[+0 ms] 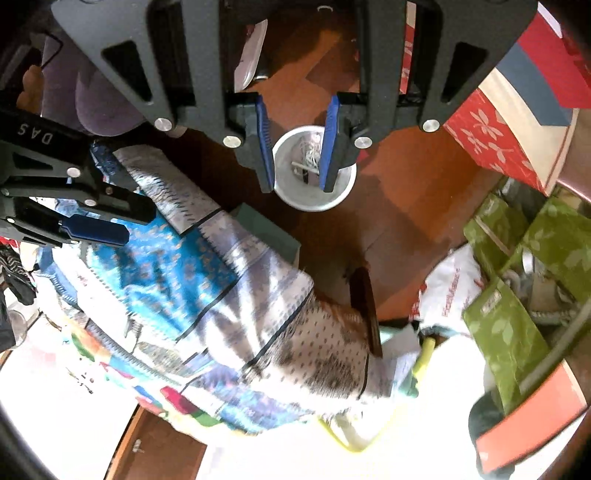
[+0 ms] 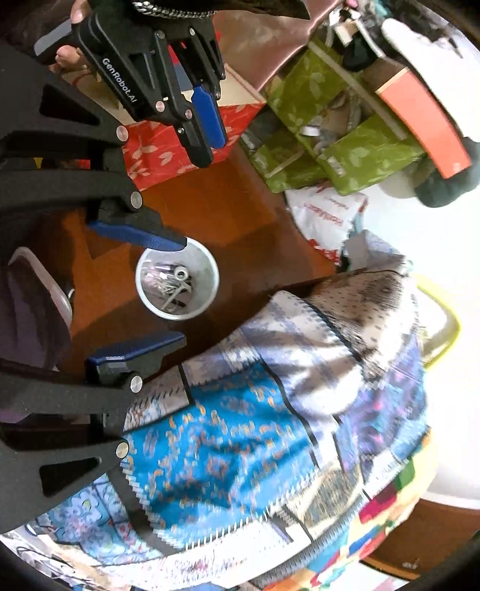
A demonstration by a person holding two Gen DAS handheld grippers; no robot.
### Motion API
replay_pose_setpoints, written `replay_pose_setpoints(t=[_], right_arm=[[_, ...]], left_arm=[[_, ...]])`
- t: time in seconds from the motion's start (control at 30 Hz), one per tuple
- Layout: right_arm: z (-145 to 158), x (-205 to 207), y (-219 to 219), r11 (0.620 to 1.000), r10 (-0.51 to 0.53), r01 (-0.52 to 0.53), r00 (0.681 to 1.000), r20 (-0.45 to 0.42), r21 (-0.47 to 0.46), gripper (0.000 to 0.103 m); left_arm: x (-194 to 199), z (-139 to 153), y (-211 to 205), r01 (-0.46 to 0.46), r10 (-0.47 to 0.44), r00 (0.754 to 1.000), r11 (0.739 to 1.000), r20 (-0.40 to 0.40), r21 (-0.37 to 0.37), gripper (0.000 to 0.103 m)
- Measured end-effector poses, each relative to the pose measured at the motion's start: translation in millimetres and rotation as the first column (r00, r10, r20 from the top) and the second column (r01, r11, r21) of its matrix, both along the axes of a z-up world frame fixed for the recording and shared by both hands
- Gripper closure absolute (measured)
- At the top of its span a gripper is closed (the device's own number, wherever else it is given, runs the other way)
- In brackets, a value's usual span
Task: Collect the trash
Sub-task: 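Move both tools back over the patterned mat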
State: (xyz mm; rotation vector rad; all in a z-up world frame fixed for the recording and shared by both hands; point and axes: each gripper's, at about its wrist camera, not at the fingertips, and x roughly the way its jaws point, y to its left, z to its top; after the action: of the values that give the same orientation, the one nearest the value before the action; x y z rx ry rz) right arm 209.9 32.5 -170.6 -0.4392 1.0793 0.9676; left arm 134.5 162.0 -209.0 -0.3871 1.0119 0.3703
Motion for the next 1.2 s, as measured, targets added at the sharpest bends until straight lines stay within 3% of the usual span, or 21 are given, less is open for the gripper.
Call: replay_pose_setpoints(t=[0.43, 0.63, 0.7, 0.8, 1.2], right_arm=[[85.2, -3.7, -85.6, 0.978, -0.113, 0.085, 0.983, 0.142, 0.189, 0.061], [120.8, 3.8, -129.7, 0.951, -0.215, 0.152, 0.950, 0.225, 0.268, 0.056], [130.4, 8.3, -146.9, 0.937, -0.268, 0.187, 0.928, 0.261, 0.295, 0.036], [139.7, 14.2, -167.4, 0.912, -0.342, 0.238, 0.890, 0.301, 0.334, 0.026], [144.6, 53.1, -231.1, 0.847, -0.500, 0.382, 0.809, 0.310, 0.368, 0.026]], left_arm=[[3.8, 99.9, -63.3, 0.053, -0.077, 0.978, 0.990, 0.196, 0.127, 0.078], [20.8, 135.1, -100.9, 0.093, -0.144, 0.949, 0.978, 0.280, 0.188, 0.055], [27.9, 142.6, -111.7, 0.104, -0.162, 0.942, 0.973, 0.293, 0.205, 0.042], [40.9, 154.5, -130.5, 0.117, -0.188, 0.927, 0.967, 0.324, 0.226, 0.025], [113.7, 163.6, -185.2, 0.244, -0.310, 0.886, 0.944, 0.344, 0.222, 0.021]])
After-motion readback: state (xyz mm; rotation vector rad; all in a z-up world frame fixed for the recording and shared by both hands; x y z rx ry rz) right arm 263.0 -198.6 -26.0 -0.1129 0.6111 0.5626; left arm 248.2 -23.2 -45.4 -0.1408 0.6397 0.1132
